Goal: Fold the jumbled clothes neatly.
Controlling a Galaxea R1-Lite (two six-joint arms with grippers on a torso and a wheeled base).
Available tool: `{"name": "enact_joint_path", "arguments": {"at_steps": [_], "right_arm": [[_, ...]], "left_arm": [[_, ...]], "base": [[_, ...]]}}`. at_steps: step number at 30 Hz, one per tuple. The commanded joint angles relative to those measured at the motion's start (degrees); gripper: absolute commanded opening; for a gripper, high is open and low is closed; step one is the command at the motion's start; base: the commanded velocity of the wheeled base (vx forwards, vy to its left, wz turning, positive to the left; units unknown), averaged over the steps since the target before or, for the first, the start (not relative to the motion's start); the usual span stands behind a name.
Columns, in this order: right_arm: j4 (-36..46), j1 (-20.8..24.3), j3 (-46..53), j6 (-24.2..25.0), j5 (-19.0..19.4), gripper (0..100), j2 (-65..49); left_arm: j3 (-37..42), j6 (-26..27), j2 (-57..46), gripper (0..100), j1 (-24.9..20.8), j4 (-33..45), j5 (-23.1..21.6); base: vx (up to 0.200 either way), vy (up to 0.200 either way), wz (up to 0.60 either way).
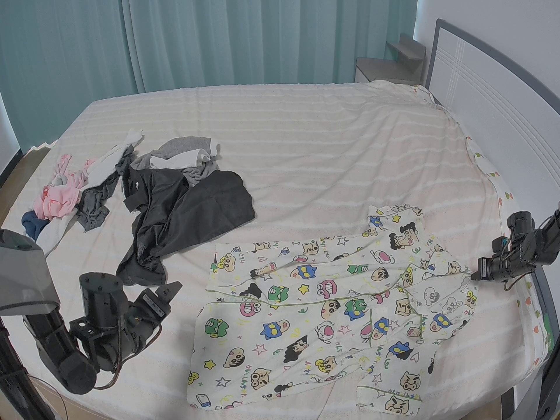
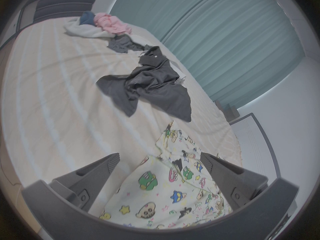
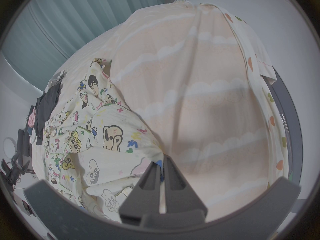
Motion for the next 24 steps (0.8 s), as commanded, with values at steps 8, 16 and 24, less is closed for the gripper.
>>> {"name": "enact_joint_path", "arguments": {"at_steps": [8, 16, 24], "right_arm": [[-0.91, -0.62, 6.72, -0.6, 2.02, 100, -6.38], [-12.87, -0.1, 18.5, 9.86, 7.55, 100, -21.32], [-26.31, -0.89, 29.22, 20.14, 7.64, 100, -36.97]], "left_arm": [[-31.75, 6.52, 7.66, 100, 3.3, 30.57, -5.5], [-50.56, 7.05, 13.73, 100, 4.18, 47.09, -9.81], [-59.87, 7.31, 20.58, 100, 2.69, 51.14, -9.98]], "base": [[0.0, 0.0, 0.0], [0.0, 0.0, 0.0], [0.0, 0.0, 0.0]]}}
